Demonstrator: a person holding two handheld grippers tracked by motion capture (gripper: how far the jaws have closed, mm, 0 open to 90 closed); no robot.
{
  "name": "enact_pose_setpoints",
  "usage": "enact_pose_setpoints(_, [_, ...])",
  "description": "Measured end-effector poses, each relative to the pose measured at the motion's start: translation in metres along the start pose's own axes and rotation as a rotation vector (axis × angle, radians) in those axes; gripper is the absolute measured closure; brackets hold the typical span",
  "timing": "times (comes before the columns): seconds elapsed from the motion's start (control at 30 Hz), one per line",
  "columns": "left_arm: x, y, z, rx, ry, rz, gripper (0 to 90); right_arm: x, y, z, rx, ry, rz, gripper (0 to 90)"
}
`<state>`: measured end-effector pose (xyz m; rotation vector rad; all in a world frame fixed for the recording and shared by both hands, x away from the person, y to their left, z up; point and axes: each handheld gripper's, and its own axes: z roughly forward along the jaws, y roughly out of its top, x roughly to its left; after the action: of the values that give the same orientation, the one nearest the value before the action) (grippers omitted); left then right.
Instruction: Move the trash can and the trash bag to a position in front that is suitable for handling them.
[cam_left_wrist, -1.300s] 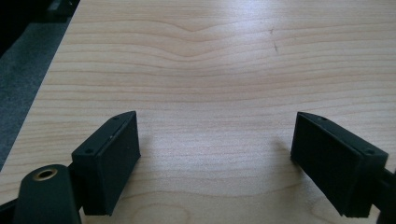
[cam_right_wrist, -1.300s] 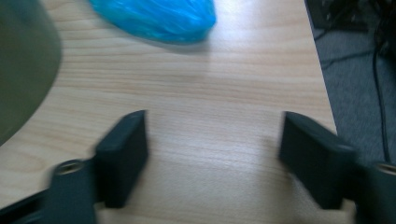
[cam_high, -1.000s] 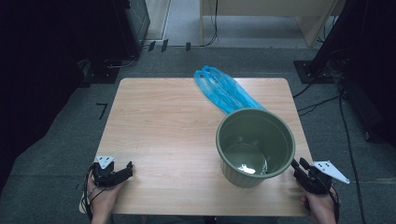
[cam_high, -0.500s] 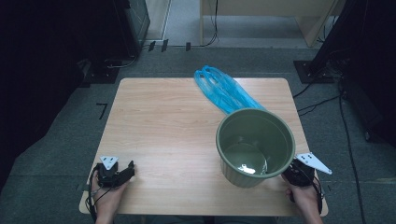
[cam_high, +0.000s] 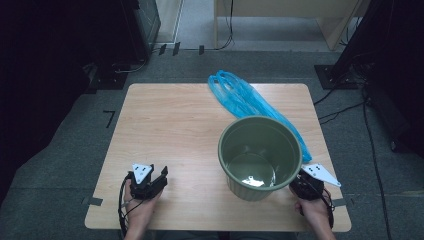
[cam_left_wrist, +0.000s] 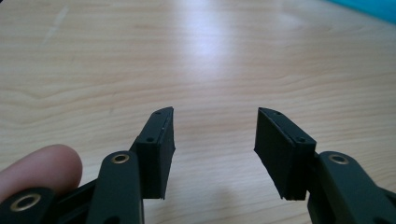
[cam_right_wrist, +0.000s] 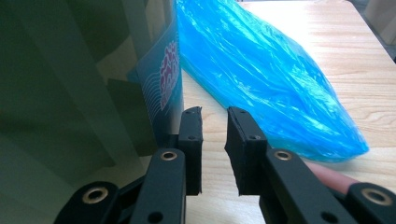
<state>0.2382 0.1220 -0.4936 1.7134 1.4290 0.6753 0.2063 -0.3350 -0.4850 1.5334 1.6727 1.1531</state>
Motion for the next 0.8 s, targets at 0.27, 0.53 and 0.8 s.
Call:
enact_pose_setpoints(0.27, [-0.017, 0.008, -0.002, -0.032, -0.054, -0.025, 50.5, 0.019, 0.002, 0.006, -0.001, 0.011, -0.014, 77.7])
enact_pose_setpoints(0.53, [-0.037, 0.017, 0.006, -0.060, -0.069, -0.003, 53.4, 0.040, 0.004, 0.018, 0.003, 0.056, -0.019, 77.4])
enact_pose_setpoints(0.8, [-0.057, 0.021, 0.009, -0.064, -0.125, 0.013, 58.9, 0.062, 0.007, 0.027, 0.002, 0.094, -0.038, 75.8])
